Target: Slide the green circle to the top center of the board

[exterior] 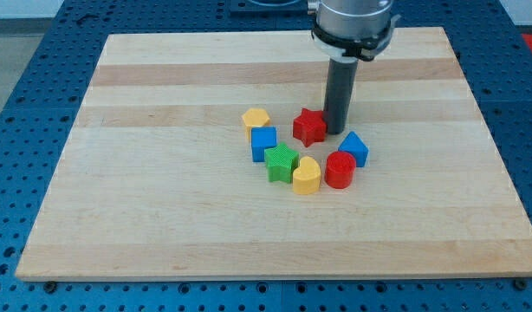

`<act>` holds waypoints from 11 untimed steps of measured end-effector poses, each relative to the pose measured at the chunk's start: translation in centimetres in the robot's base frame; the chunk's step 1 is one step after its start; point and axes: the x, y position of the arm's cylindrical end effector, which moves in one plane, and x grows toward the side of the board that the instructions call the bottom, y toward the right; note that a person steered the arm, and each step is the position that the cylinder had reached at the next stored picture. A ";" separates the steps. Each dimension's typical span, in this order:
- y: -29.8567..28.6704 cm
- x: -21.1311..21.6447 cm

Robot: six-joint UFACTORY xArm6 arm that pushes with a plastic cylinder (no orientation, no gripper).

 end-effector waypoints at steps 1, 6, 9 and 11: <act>2.5 -1.8; -0.5 -7.0; -2.5 -9.0; -5.3 -10.3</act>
